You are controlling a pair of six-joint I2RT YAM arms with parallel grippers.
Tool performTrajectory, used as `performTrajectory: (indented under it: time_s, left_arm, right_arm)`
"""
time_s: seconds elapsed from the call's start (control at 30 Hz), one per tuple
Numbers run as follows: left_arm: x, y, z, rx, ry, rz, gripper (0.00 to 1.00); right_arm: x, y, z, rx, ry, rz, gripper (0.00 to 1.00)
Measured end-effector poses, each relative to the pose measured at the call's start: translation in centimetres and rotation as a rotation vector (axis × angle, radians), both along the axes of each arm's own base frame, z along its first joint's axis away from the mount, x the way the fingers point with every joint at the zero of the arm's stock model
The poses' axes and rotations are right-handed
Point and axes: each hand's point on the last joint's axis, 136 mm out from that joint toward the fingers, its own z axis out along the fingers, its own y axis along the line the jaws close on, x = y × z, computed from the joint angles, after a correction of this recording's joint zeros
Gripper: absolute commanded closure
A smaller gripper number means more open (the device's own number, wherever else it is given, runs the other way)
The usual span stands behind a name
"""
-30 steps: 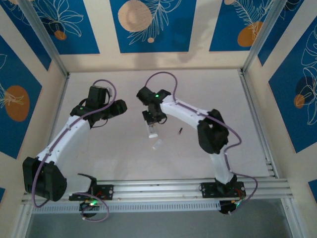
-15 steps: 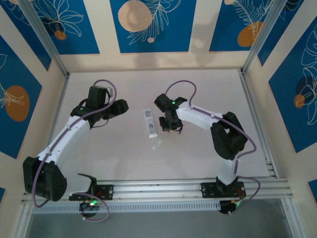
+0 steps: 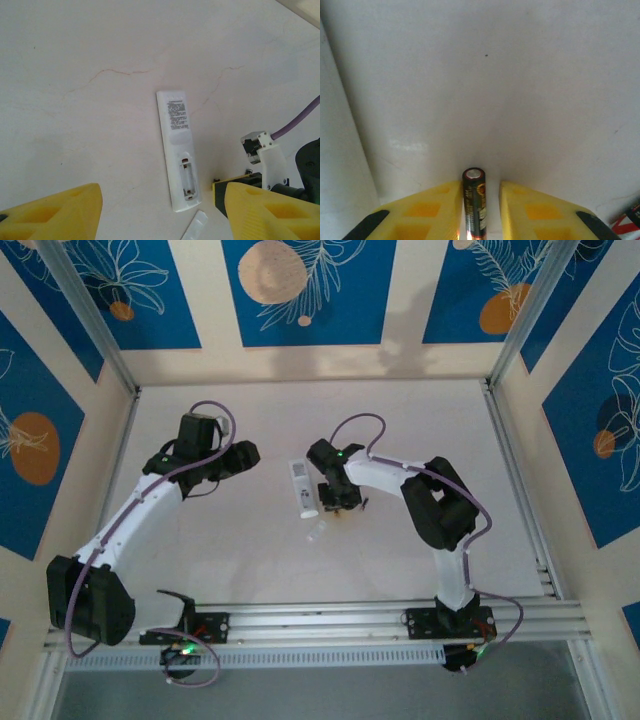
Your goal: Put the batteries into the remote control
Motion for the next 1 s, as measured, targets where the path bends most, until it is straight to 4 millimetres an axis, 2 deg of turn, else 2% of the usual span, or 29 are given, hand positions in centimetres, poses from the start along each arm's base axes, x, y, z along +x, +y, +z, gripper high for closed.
performTrajectory:
  time_s: [0.23,0.47,1.0]
  left_arm:
    - [0.1,0.0,-0.3,0.002,0.008,0.000,0.34]
    - [0.1,0.0,-0.3,-0.002,0.011,0.005,0.34]
    - [0.1,0.0,-0.3,-0.004,0.012,0.007,0.34]
  right_arm:
    - [-0.2,0.2,0.3,0.008,-0.010,-0.003,0.71]
    - [-2.0,0.2,1.3,0.031,-0.027,-0.016,0.73]
    - [-2.0,0.1,-0.1,0.006,-0.036,-0.023,0.85]
